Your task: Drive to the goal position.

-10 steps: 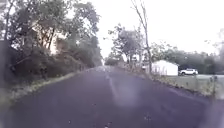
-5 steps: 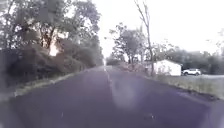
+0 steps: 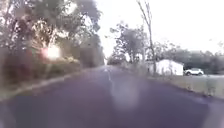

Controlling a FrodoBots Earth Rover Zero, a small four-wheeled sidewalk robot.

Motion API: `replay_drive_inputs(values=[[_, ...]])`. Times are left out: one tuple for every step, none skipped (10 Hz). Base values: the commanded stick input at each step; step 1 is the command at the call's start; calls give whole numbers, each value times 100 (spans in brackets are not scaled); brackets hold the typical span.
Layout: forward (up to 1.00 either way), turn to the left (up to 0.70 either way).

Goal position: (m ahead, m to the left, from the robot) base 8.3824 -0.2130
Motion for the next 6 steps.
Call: replay_drive_inputs(values=[[100,0],[100,0],[100,0],[100,0],[100,0],[100,0]])
